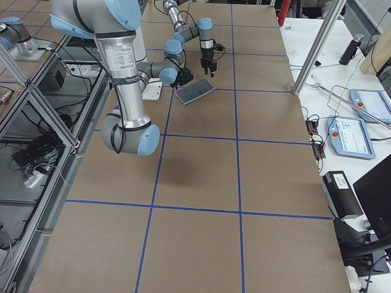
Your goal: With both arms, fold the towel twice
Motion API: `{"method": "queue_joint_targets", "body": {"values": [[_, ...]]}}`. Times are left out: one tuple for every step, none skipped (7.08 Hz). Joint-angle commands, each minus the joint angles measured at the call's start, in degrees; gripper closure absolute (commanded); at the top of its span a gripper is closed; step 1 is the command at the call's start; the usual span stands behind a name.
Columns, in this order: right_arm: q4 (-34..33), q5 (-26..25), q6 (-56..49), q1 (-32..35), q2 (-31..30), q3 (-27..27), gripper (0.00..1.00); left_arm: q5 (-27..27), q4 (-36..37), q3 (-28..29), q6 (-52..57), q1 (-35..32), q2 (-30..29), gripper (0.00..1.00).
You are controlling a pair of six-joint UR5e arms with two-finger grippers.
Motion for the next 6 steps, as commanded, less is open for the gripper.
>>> {"method": "queue_joint_targets", "body": {"values": [[-5.0,0.9,-0.9,2.0,1.4,1.3,0.00,0.8,0.0,0.1,-0.8,2.0,0.5,0.36],[-4.9,0.9,-2.9,3.6,1.7,-0.1,0.00,0.8,0.0,0.1,-0.8,2.5,0.9,0.41],[-4.6,0.7,-6.3,4.7,2.1,-1.9,0.00,0.8,0.0,0.5,-0.8,2.7,0.9,0.47],[-4.6,0.8,-6.8,5.4,2.1,-3.2,0.00,0.8,0.0,0.7,-0.8,2.9,0.9,0.52],[-4.6,0.9,-6.8,5.6,2.1,-3.3,0.00,0.8,0.0,0.7,-0.8,3.1,0.8,0.55],[-4.6,0.9,-6.8,5.6,2.3,-3.3,0.00,0.8,0.0,0.8,-0.8,3.1,0.9,0.58]]}}
